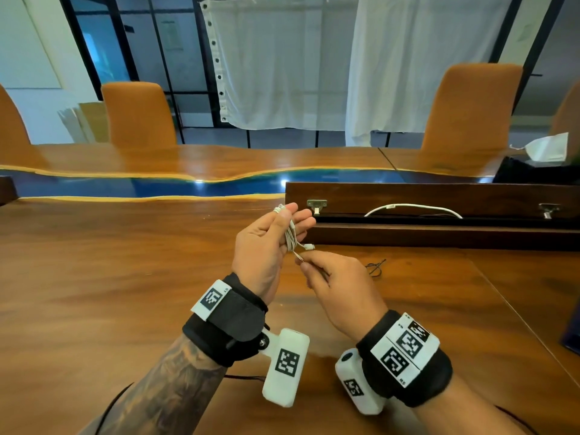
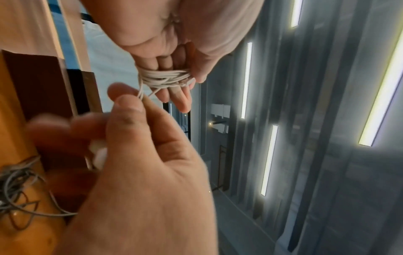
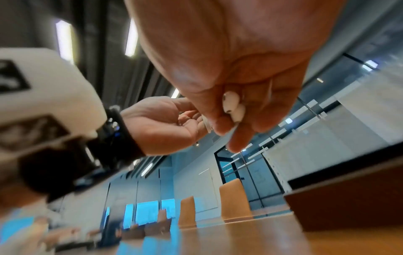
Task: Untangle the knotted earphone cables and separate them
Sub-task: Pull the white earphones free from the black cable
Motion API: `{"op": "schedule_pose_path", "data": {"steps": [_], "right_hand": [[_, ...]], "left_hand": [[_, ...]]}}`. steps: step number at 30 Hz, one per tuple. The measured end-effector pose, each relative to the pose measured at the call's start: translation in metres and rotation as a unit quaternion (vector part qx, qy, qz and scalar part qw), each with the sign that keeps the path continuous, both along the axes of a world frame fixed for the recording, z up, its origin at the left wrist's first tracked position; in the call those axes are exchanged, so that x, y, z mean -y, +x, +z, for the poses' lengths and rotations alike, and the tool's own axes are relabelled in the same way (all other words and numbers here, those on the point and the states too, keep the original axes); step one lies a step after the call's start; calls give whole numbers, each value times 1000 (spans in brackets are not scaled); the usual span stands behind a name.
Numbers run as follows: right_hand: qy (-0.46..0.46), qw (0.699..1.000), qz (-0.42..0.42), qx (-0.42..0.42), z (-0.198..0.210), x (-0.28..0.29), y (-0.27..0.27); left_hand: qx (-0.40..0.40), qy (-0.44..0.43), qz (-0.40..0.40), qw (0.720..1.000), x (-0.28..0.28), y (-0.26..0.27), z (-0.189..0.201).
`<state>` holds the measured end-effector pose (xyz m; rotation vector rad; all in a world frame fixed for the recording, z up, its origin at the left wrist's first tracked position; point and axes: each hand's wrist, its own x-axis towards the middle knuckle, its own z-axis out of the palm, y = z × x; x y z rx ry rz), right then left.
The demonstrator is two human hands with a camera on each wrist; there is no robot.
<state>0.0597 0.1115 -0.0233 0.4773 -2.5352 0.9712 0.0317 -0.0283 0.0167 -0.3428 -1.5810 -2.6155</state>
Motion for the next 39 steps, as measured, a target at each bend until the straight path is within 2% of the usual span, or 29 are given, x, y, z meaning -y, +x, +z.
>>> {"op": "schedule_pose_path", "data": {"steps": [3, 5, 9, 13, 18, 22, 26, 31, 33, 35, 37, 39], "right_hand": [[86, 992, -7, -91, 3, 1, 4], [117, 983, 24, -142, 6, 0, 6], [154, 969, 57, -186, 7, -3, 3], [151, 970, 74, -174, 5, -5, 2], [86, 989, 64, -101, 10, -5, 0], [68, 992, 66, -85, 9, -9, 0], [80, 989, 69, -106, 12, -12, -1], [70, 985, 88, -130, 13, -18, -3], [63, 984, 98, -133, 14, -23, -2], [61, 985, 97, -126, 13, -28, -2], [35, 989, 100, -105, 11, -31, -3], [3, 990, 113, -79, 11, -30, -5]], "left_hand": [[26, -43, -11, 999, 4, -4, 1], [29, -137, -24, 990, 7, -7, 1], [-15, -363, -33, 931, 10, -10, 0], [2, -470, -66, 880, 6, -6, 6], [27, -491, -155, 857, 6, -5, 23], [14, -514, -187, 837, 9, -14, 26], [10, -492, -147, 858, 7, -13, 24], [-33, -482, -74, 872, -1, -9, 14], [-22, -435, -103, 894, 2, -9, 13], [4, -386, -171, 906, 8, -11, 13], [9, -387, -204, 899, 11, -11, 13], [-11, -412, -192, 890, 11, -9, 14]]}}
